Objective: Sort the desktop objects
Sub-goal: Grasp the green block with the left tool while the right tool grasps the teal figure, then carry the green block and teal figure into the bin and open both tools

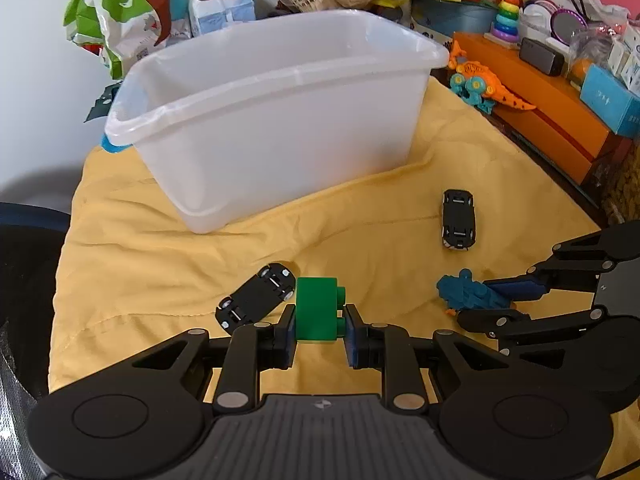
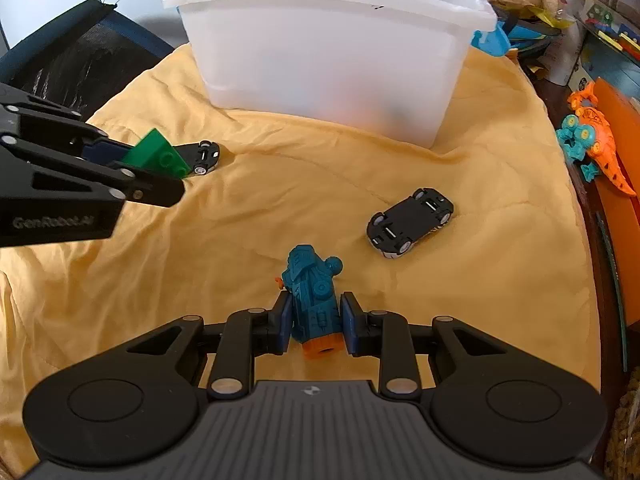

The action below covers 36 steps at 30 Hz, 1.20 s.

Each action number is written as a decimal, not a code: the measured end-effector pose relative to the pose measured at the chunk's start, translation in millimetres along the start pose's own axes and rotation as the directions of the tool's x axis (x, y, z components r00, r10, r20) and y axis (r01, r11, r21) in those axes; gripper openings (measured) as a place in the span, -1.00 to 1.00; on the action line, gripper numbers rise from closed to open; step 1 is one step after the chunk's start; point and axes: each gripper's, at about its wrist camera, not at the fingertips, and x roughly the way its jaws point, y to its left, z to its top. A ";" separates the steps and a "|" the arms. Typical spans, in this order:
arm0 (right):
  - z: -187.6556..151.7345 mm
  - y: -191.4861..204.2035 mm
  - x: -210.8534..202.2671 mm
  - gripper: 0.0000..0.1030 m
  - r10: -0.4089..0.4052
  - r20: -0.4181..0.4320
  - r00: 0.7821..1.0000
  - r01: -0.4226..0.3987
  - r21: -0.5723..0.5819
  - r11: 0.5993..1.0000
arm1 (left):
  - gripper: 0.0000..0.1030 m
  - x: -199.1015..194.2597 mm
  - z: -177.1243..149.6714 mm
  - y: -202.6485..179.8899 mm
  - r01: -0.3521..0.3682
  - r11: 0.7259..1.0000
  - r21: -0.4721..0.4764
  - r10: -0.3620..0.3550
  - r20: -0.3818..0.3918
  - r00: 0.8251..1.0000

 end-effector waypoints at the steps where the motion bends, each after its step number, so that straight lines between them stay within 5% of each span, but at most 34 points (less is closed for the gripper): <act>1: -0.1 -0.7 -0.6 -0.44 0.000 0.001 1.000 0.000 0.002 1.000 | -0.49 -2.0 0.3 0.4 -0.001 1.000 -0.002 0.001 0.004 1.000; 36: 12.6 0.2 -31.6 -0.44 -0.023 0.097 0.995 0.021 0.018 1.000 | -0.49 -39.0 29.3 5.0 -0.013 1.000 -0.003 0.014 0.107 0.994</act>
